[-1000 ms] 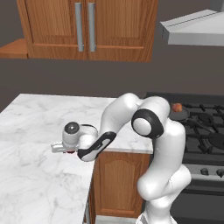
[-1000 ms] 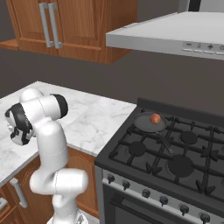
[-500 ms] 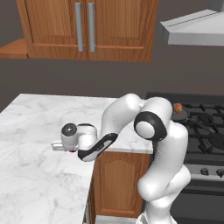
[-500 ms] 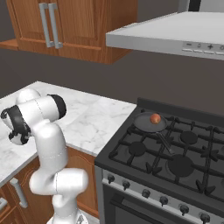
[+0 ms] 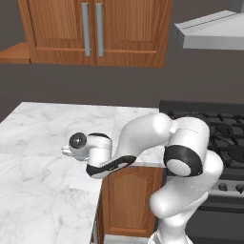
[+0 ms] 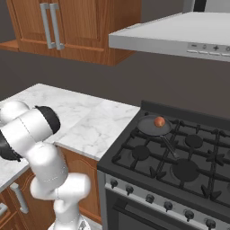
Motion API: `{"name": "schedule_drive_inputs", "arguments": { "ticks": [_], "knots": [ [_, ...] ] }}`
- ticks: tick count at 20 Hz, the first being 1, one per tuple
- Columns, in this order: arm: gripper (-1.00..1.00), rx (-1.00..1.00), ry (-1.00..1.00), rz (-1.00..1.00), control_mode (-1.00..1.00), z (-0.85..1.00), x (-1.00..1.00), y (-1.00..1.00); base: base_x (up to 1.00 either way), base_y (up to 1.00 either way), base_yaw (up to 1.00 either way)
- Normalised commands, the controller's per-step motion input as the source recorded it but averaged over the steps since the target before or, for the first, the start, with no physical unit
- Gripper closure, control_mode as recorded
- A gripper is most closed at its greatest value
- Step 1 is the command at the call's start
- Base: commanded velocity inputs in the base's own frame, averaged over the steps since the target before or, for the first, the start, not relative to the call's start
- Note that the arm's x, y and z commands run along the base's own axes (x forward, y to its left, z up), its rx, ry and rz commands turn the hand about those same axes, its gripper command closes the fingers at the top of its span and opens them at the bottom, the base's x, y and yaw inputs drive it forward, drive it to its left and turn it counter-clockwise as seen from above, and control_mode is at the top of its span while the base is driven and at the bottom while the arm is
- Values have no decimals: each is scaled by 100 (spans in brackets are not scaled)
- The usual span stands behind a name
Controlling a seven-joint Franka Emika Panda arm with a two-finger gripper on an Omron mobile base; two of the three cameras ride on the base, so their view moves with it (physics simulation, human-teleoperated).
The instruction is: Place the pan on the rear left burner on the stove. Then place the tomato and the onion in the pan and turn on the rear left burner.
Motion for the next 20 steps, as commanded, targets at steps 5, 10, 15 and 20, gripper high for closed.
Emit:
{"name": "schedule_drive_inputs", "arguments": {
  "ticks": [5,10,15,20],
  "knots": [
    [100,8,-1,-23,-100,80,-3,-30,0,0,0],
    [100,7,0,-25,-100,78,0,-32,0,0,0],
    [100,2,0,-32,-100,61,-2,-46,0,0,0],
    [100,2,4,-36,-100,52,-4,-58,0,0,0]
  ]
}}
